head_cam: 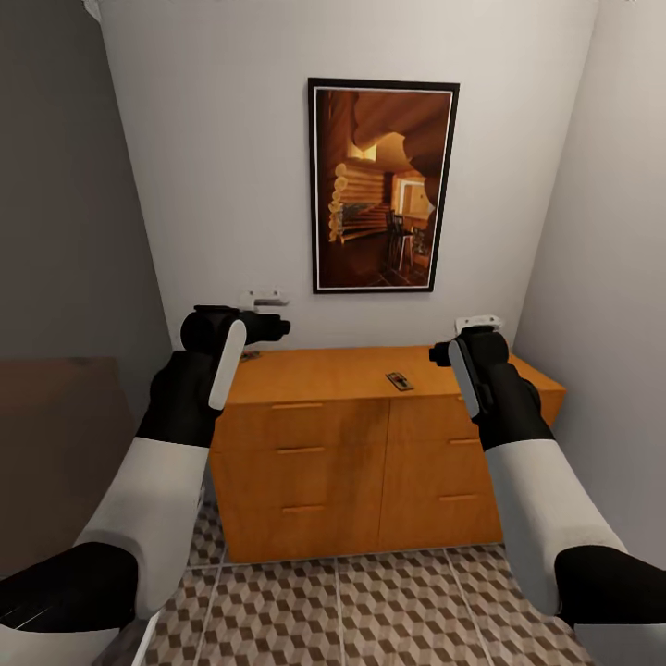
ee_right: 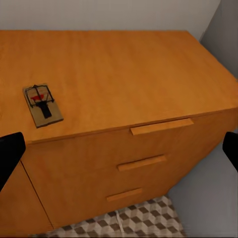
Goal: Take the four mousetraps from the cabinet in the bathroom and place them on the bathroom floor. Make sure all four end up on the same floor surface, and ensure that at least two of them are either under or directly next to the same bathroom sink.
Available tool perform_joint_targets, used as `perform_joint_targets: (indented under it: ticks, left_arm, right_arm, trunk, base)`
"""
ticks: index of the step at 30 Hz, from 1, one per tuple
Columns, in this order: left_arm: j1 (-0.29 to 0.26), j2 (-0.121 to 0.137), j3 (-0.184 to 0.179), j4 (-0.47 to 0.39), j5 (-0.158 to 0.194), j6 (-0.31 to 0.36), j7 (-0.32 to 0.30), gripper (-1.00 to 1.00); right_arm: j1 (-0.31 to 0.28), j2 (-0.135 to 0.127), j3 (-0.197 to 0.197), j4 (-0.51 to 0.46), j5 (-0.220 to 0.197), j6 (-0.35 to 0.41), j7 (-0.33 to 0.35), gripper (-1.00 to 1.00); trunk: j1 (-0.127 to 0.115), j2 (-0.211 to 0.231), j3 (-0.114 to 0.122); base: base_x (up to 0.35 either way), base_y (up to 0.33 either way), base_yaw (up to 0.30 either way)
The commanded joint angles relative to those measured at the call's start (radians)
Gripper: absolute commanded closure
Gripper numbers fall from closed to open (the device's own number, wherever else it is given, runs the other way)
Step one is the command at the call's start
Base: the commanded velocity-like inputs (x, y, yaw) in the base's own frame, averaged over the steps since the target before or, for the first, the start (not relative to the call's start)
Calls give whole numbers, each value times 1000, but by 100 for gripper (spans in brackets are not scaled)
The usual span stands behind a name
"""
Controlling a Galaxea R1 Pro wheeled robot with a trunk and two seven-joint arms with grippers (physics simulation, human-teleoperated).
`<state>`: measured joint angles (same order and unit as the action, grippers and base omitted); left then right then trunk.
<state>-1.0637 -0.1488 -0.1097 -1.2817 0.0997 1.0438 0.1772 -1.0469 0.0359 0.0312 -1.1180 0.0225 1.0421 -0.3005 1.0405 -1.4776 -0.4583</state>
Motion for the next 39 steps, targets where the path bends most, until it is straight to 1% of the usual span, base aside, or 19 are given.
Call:
perform_joint_targets:
  ticks: [1,8,10,13,14,19,20,25,29,30,31,34,36,39]
  left_arm:
    - [-1,0,-1,0,11,3,10,-100]
    - [-1,1,0,9,12,3,10,-100]
    - [-1,2,1,21,12,3,10,-100]
    - [-1,2,1,36,12,3,10,-100]
    - [-1,3,1,49,12,3,10,-100]
    - [-1,3,2,97,12,3,10,-100]
    - [-1,4,2,121,11,3,11,-100]
    - [-1,6,5,172,10,1,13,-100]
    - [-1,8,37,199,9,-1,14,-100]
    - [-1,8,49,202,9,-1,14,-100]
    - [-1,8,74,206,9,-1,15,-100]
    - [-1,9,108,208,9,-1,16,-100]
    - [-1,9,124,209,9,-1,17,-100]
    - [-1,9,138,210,6,-1,18,-100]
  right_arm:
    - [-4,0,1,9,2,5,-2,-100]
    - [-54,2,1,111,-4,5,1,-100]
    - [-80,7,1,160,-6,5,4,-100]
    - [-97,22,2,197,-7,5,6,-100]
    - [-104,36,2,214,-6,5,6,-100]
    - [-112,73,3,238,-2,5,5,-100]
    - [-113,83,4,242,-1,5,5,-100]
    - [-115,96,4,247,-1,5,5,-100]
    - [-116,102,5,250,-1,5,4,-100]
    - [-116,102,5,250,-1,5,4,-100]
    - [-116,103,5,251,-1,5,4,-100]
    - [-116,103,5,253,-1,5,4,-100]
    - [-116,103,5,253,-1,5,4,-100]
    - [-116,104,6,254,0,5,4,-100]
  trunk:
    - [-4,7,2]
    - [-31,56,24]
    - [-31,56,24]
    - [-31,56,24]
    - [-31,56,24]
    - [-31,56,24]
    - [-31,56,24]
    - [-31,56,24]
    - [-31,56,24]
    - [-31,56,24]
    - [-31,56,24]
    - [-31,56,24]
    - [-31,56,24]
    - [-31,56,24]
  base:
    - [0,0,0]
    - [0,0,0]
    - [0,0,0]
    - [0,0,0]
    - [0,0,0]
    - [0,0,0]
    - [0,0,0]
    - [6,0,0]
    - [144,0,0]
    - [215,0,0]
    - [247,0,0]
    - [267,0,0]
    - [284,0,0]
    - [293,0,0]
